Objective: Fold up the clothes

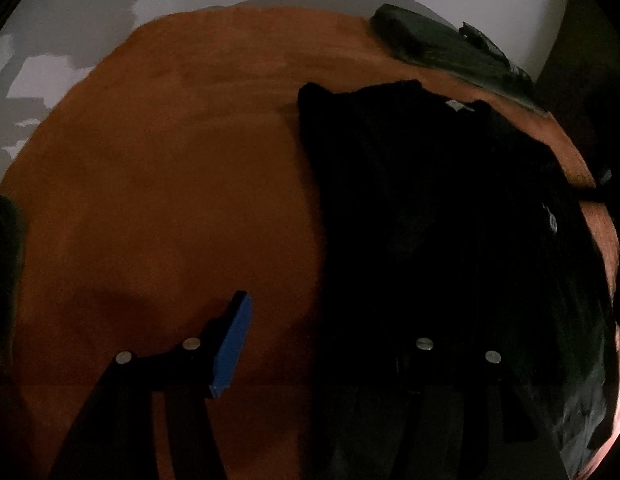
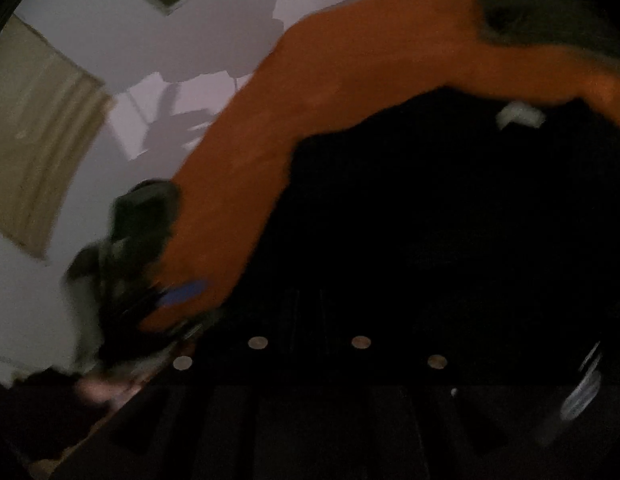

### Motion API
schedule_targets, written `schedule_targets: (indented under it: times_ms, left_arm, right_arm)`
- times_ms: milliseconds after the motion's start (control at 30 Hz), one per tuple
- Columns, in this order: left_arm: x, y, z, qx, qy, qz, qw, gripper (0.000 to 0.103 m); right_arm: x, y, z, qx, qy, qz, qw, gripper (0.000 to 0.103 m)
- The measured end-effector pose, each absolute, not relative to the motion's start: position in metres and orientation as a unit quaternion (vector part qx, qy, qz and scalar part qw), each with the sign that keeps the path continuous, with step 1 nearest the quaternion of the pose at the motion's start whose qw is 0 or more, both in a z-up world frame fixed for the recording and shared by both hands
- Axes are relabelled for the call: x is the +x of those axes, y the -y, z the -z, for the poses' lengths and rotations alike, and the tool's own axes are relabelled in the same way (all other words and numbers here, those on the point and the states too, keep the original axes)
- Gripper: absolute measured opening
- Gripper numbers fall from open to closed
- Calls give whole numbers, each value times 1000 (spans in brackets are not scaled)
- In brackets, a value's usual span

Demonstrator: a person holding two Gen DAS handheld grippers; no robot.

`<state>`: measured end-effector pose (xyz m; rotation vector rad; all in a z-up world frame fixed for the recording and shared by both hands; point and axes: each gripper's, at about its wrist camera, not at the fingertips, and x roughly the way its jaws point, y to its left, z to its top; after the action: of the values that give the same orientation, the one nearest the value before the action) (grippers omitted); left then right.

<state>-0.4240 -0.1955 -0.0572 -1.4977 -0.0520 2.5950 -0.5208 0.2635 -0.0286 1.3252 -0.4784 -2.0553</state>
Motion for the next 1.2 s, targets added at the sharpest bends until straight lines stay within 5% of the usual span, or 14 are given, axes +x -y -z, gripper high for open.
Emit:
schedule_targets:
  times_ms: [400, 433, 467, 500, 733, 800, 867, 933, 1200]
  left_arm:
    - [-603, 208, 62, -525, 161, -833, 65, 59]
    - [-608, 207, 67, -528, 165, -830, 68, 45]
    - [-612, 208, 74, -535, 178, -822, 76, 15]
    - [-615, 212, 80, -542, 206, -811, 84, 8]
    - [-610, 280, 102, -512, 361, -776, 66, 8]
    - [-609, 276, 96, -512, 347, -782, 76, 11]
    - [-609, 272, 91, -516, 326, -788, 73, 38]
    - [-610, 274, 90, -516, 336, -785, 72, 48]
    - [-601, 264, 93, -542, 287, -786, 82, 48]
  right_arm:
    - [-412, -353, 23, 508, 198, 798, 258, 9]
    - [-408, -369, 22, 505, 205, 803, 242, 9]
    - [-405, -385, 22, 502, 211, 807, 227, 9]
    - [-401, -401, 21, 499, 220, 812, 208, 9]
    - [-366, -509, 22, 473, 287, 827, 104, 9]
    - [-359, -528, 22, 475, 286, 827, 93, 9]
    - [-355, -535, 21, 478, 284, 827, 88, 9]
    - [-353, -536, 20, 478, 285, 826, 88, 9]
    - [-368, -520, 36, 485, 290, 819, 105, 9]
